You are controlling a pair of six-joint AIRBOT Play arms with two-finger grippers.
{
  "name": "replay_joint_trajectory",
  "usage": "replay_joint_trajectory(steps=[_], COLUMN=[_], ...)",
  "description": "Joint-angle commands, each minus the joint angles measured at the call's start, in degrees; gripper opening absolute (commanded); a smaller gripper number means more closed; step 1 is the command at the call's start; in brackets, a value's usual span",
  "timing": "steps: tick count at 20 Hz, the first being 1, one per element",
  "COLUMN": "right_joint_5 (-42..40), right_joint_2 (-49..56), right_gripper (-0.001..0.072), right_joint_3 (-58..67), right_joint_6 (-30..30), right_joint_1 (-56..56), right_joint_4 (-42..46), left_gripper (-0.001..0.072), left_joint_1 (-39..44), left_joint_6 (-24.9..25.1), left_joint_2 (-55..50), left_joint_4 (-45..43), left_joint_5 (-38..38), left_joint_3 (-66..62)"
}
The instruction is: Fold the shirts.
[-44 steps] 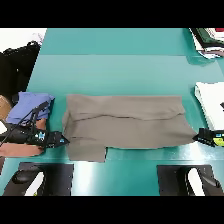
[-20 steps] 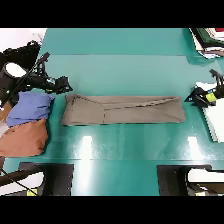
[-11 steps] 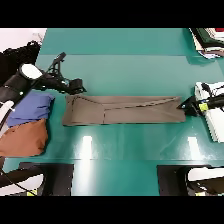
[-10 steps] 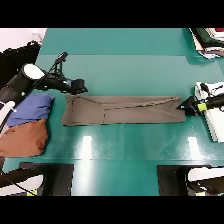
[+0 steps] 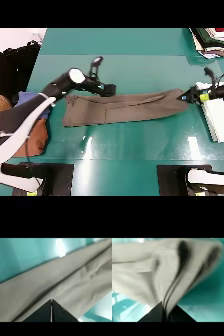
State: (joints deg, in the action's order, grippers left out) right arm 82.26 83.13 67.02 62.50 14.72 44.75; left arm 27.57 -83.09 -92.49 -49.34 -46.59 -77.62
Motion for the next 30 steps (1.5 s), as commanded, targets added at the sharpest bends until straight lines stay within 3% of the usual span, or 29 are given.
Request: replay_joint_trajectory(steps=[1, 6, 18, 22, 26, 30], right_joint_5=[2.97, 2.86, -6.69, -9.68, -16.02, -30.97], right_joint_2=[-5.92, -7.5, -7.45, -7.45, -5.4, 2.25], right_gripper=[0.0015, 0.0015, 0.0015, 0.0015, 0.0015, 0.0021], right_joint_3=[6.25, 17.03, 22.27, 22.27, 22.27, 22.29], right_joint_6=[3.96, 9.97, 10.49, 10.49, 10.49, 9.33], right_joint_1=[-2.95, -14.73, -32.46, -35.87, -43.8, -58.97], right_joint_4=[-6.27, -6.27, -10.71, -10.71, -10.8, -10.8], left_gripper=[0.0027, 0.0026, 0.0026, 0.0026, 0.0027, 0.0027], left_joint_1=[4.55, 7.52, 6.73, 0.0, -11.02, -22.4], left_joint_6=[-0.81, -0.94, -0.96, -0.94, -0.92, -0.92], left_joint_2=[-8.17, -12.68, -13.09, -6.54, 5.14, 17.25], left_joint_4=[0.98, 2.29, 1.29, -2.58, -14.23, -22.14], left_joint_5=[-0.98, -0.5, -2.99, -8.66, -16.46, -18.23], left_joint_3=[-5.44, -7.74, -10.12, -11.61, -11.61, -11.61])
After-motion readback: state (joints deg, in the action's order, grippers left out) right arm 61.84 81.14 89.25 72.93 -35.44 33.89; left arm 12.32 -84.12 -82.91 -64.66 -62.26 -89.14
